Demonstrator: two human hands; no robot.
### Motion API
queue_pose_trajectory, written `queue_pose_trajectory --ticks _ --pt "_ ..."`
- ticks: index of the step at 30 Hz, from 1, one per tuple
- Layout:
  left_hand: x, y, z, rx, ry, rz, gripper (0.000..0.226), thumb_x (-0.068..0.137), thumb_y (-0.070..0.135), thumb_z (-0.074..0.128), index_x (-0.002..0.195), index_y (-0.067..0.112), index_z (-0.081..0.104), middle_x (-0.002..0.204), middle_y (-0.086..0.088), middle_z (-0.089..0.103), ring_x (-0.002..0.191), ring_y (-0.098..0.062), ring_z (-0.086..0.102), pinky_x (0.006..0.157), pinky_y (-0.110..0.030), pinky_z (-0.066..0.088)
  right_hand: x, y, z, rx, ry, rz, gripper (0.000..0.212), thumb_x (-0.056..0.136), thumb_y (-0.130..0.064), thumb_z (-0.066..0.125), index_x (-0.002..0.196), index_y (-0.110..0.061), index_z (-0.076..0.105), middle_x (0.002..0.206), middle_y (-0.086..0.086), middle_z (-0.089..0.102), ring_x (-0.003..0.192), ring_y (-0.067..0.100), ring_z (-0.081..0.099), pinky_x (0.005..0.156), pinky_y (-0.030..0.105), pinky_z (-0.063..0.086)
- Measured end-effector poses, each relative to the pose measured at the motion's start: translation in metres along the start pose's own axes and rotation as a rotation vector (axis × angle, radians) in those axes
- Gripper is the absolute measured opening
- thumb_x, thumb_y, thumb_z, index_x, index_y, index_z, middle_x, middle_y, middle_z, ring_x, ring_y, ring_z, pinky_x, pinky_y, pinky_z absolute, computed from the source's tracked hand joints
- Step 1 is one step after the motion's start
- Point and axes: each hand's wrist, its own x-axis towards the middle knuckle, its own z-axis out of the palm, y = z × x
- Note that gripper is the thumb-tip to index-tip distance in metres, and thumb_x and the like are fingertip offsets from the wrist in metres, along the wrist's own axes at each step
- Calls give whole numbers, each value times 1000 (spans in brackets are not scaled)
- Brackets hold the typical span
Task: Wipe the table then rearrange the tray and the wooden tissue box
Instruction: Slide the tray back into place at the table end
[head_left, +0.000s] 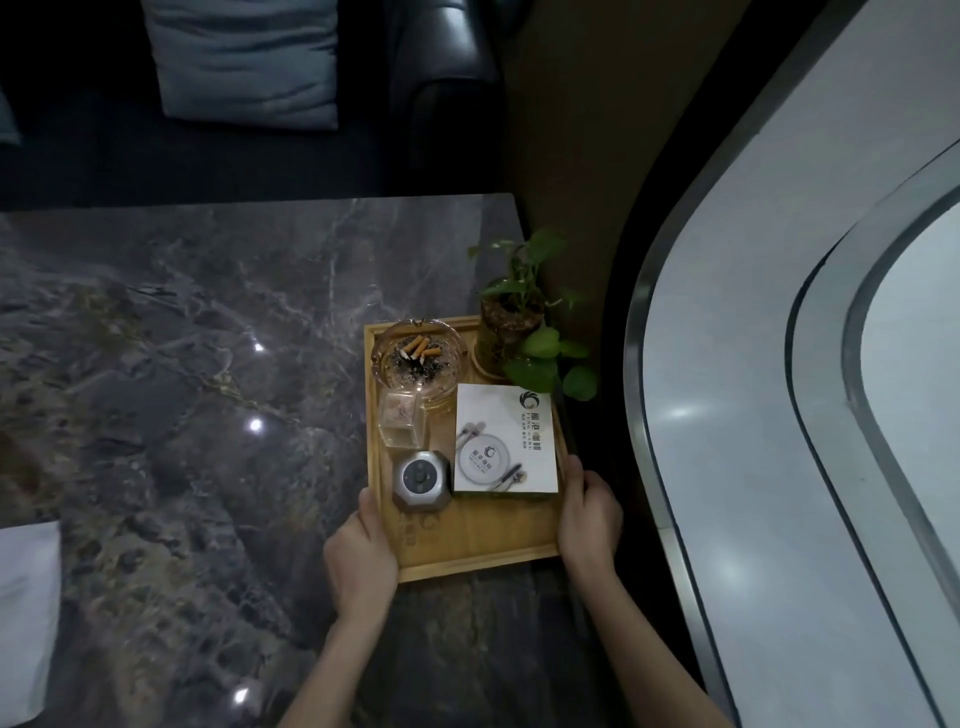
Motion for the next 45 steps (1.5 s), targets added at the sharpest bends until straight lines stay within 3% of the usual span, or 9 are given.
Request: queue_pose_trajectory --ticks 8,14,19,23,32,38,41,43,45 --pt "3 -3 1 46 -53 22 56 97 33 25 88 -6 64 89 -27 65 81 -33 59 72 -33 37 -5 6 -1 -51 -11 -9 41 97 -31 39 99 1 63 105 23 65 93 37 61 71 33 41" --pt "6 -7 -7 281 -223 85 46 97 35 23 79 8 55 83 -17 62 75 -29 58 72 -35 43 -13 6 -8 -288 -27 -150 29 96 -18 42 102 4 60 106 23 58 90 38 59 65 30 35" --pt "13 0 -14 549 -251 180 49 97 28 22 93 -3 59 105 -30 63 100 -44 57 83 -43 44 -13 6 -7 -508 -27 -218 30 97 -16 38 98 5 59 102 22 58 89 38 59 63 34 41" --pt "15 -2 -13 653 -301 214 46 97 25 18 100 0 57 109 -26 62 102 -42 56 84 -44 45 -13 9 -6 -553 -34 -243 27 96 -11 39 98 7 59 103 23 58 91 38 58 62 33 35" --pt "17 -4 -11 786 -329 241 38 95 16 22 113 5 54 114 -21 60 105 -39 56 84 -42 45 -12 8 -9 -486 -85 -246 27 97 -9 38 115 4 51 112 24 57 101 38 56 74 37 44" --pt "-7 -10 -15 555 -89 251 29 95 30 35 102 6 47 103 -18 60 95 -36 58 71 -41 43 -33 20 -18 -402 -39 -372 37 92 -11 48 127 -2 47 123 19 56 112 33 51 86 40 46" --pt "-26 -36 -7 505 -39 487 49 91 32 46 129 3 38 132 -20 47 120 -34 46 96 -41 42 -52 37 -14 -444 -68 -502 49 93 -21 46 139 -6 35 147 13 38 135 29 34 111 40 29" --pt "-33 -51 3 559 -67 537 69 92 46 32 143 5 10 152 -15 19 139 -27 18 113 -38 17 -62 45 -9 -527 -140 -524 63 94 -44 23 147 -11 14 155 4 8 144 19 7 118 37 3" --pt "-38 -59 10 587 -86 520 73 91 57 12 143 8 -1 153 -14 6 140 -21 3 114 -36 3 -68 51 -5 -592 -182 -519 79 86 -61 -5 147 -11 0 155 3 -4 141 12 -9 115 33 -11"
